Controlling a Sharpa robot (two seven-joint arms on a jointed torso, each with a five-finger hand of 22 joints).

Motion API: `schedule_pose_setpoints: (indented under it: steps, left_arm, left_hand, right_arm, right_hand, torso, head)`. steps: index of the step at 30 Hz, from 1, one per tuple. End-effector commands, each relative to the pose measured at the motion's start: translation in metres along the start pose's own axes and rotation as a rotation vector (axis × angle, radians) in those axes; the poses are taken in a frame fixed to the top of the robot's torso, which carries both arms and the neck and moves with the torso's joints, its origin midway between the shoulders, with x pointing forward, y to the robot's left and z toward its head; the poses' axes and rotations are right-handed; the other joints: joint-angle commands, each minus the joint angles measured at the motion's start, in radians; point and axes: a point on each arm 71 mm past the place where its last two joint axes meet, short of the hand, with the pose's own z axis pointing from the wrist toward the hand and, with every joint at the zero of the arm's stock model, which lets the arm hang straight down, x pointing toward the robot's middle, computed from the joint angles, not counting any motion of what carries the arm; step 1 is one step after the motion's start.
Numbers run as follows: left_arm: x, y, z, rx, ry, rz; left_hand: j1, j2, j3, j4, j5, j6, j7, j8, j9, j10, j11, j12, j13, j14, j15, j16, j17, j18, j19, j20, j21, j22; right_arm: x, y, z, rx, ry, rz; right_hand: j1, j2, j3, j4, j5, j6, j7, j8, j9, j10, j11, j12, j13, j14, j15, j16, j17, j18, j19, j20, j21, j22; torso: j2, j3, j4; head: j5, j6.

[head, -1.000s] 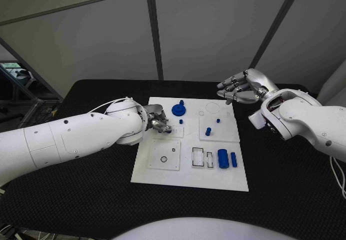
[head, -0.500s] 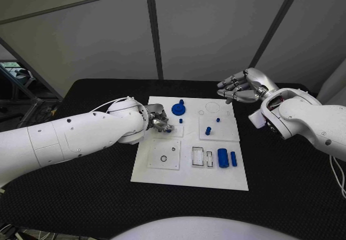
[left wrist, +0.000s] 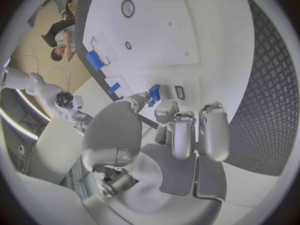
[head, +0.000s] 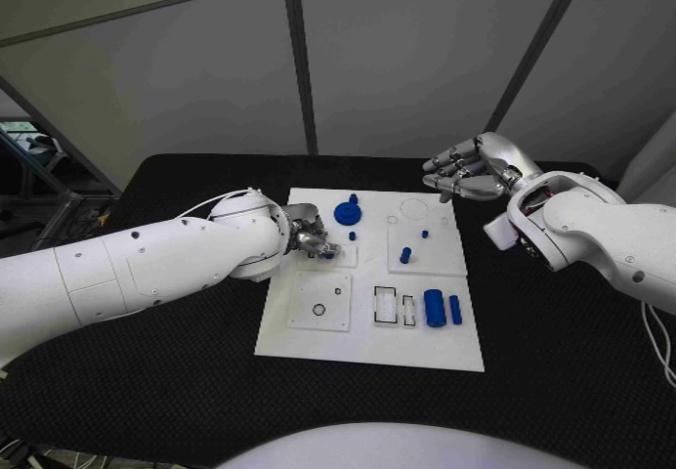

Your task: Assemble the parts on the task board

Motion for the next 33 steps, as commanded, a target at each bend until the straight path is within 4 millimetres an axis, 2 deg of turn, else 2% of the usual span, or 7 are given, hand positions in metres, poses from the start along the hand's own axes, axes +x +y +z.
schedule_pose_setpoints:
  steps: [1,8,18,26,33]
  left_arm:
    - [0.001,0.001,0.001,-0.006,0.016,0.006]
    - [0.0,0.002,0.001,-0.008,0.013,0.004]
    - [-0.001,0.002,0.0,-0.007,-0.002,-0.005]
    - [-0.001,-0.002,-0.003,0.008,-0.026,-0.04]
    - [-0.02,-0.005,-0.01,0.029,-0.06,-0.076]
  left_hand:
    - [-0.01,0.006,-0.021,0.009,-0.002,0.009,0.002,-0.003,0.003,0.005,0.003,0.005,0.001,0.102,-0.008,0.005,0.255,-0.08,0.008,-0.003,0.005,0.059]
    - [-0.011,0.011,-0.047,0.022,-0.002,0.012,0.001,-0.003,0.007,0.007,0.002,0.008,0.003,0.103,-0.009,0.007,0.258,-0.082,0.011,-0.004,0.009,0.066]
    - [-0.017,0.011,-0.138,0.065,-0.003,0.014,0.001,-0.006,0.019,0.01,0.001,0.015,0.009,0.103,-0.01,0.008,0.26,-0.083,0.015,-0.005,0.012,0.073]
    - [-0.005,0.01,-0.184,0.08,-0.002,0.01,0.001,-0.01,0.024,0.004,0.002,0.009,0.001,0.102,-0.01,0.005,0.255,-0.081,0.011,-0.005,0.006,0.068]
    - [0.014,0.012,-0.239,0.09,-0.001,-0.019,0.013,-0.032,0.021,-0.027,0.011,-0.026,-0.043,0.099,-0.003,-0.001,0.247,-0.077,0.001,0.0,-0.011,0.05]
  right_arm:
    - [0.0,0.001,0.001,-0.005,0.007,-0.002]
    - [0.0,0.001,0.001,-0.005,0.007,-0.002]
    - [0.0,0.001,0.001,-0.006,0.008,-0.002]
    - [0.0,0.0,0.002,-0.004,0.01,-0.003]
    - [0.0,-0.002,0.003,-0.002,0.01,-0.004]
  right_hand:
    - [-0.009,0.002,-0.003,0.005,0.003,0.0,0.005,-0.005,0.001,0.004,0.001,-0.003,-0.001,0.008,0.0,-0.004,-0.001,0.004,0.007,-0.001,-0.006,-0.001]
    - [-0.01,0.002,-0.003,0.005,0.005,0.0,0.005,-0.005,0.001,0.004,0.002,-0.003,-0.002,0.008,0.0,-0.005,-0.001,0.004,0.007,0.0,-0.007,-0.001]
    - [-0.01,0.0,-0.003,0.006,0.021,0.0,0.005,-0.006,0.001,0.004,0.002,-0.004,-0.006,0.009,0.0,-0.009,0.0,0.004,0.01,0.0,-0.011,-0.004]
    - [-0.001,-0.002,0.003,0.0,0.055,-0.002,0.006,-0.007,0.001,0.004,0.002,-0.004,-0.015,0.01,-0.001,-0.018,0.0,0.004,0.014,-0.002,-0.018,-0.009]
    - [-0.001,-0.003,0.003,0.0,0.06,-0.002,0.006,-0.007,0.001,0.003,0.002,-0.004,-0.016,0.011,0.0,-0.019,0.001,0.004,0.015,-0.002,-0.019,-0.01]
  torso:
    - [0.0,-0.0008,0.0007]
    - [-0.001,-0.0007,0.0006]
    - [0.0,-0.0005,0.0007]
    - [-0.001,-0.0017,0.0015]
    - [-0.002,-0.0012,0.001]
  head:
    - [0.0,-0.002]
    - [-0.001,-0.002]
    - [0.0,0.0]
    - [0.005,0.003]
    - [0.004,0.005]
